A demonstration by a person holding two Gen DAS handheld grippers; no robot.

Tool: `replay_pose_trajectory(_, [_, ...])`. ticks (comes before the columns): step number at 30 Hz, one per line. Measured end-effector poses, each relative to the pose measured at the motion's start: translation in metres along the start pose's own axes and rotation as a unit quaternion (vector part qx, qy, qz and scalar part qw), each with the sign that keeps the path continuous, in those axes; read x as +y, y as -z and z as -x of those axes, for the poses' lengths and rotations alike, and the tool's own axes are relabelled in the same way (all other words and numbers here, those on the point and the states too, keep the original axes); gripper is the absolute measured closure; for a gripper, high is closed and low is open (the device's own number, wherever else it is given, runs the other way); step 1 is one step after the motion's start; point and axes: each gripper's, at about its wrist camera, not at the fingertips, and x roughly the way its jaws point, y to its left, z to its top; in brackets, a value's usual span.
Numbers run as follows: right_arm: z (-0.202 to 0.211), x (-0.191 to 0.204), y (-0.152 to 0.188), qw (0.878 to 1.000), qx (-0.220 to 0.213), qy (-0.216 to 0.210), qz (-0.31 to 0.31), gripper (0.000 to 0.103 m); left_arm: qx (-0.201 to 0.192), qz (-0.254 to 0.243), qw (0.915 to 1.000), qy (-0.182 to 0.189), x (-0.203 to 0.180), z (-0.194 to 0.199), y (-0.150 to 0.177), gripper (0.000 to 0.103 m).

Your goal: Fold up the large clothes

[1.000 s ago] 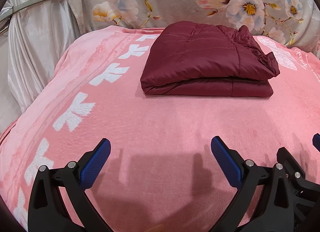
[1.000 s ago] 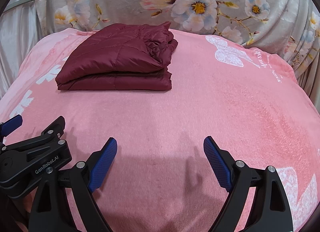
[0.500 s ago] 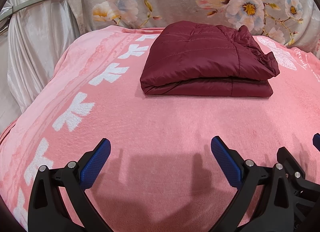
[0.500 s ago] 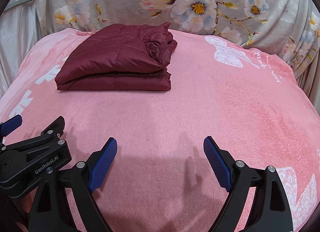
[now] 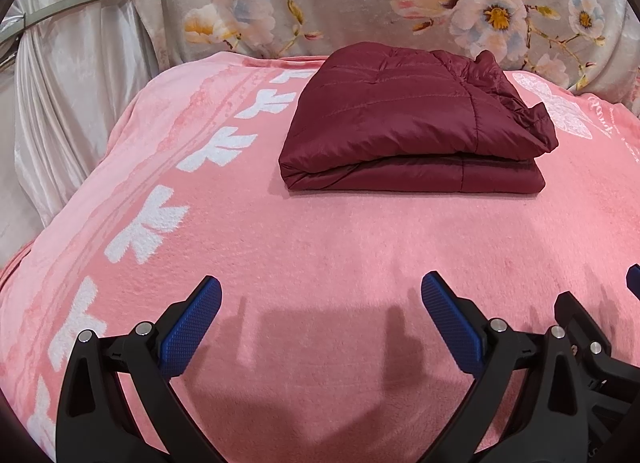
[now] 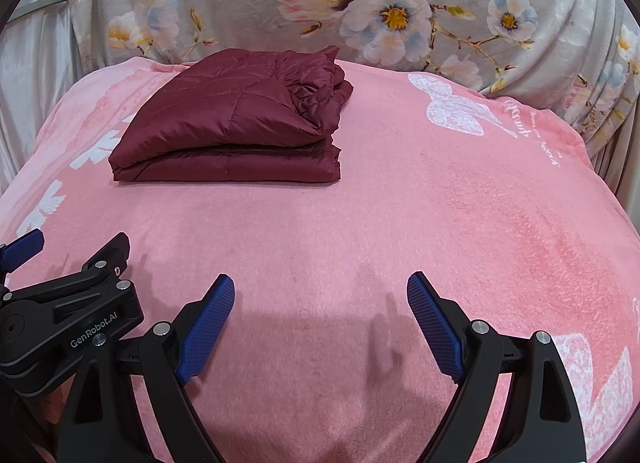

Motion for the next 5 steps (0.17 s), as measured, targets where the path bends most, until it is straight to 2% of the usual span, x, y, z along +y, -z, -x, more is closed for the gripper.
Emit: replay_pose_trajectory(5, [0.0003, -0.0001, 0.0008, 1.000, -0.001, -0.001, 0.001, 0.017, -0.004, -0.003, 1.0000, 0.001, -0.0025, 0.0024, 0.0000, 0.008])
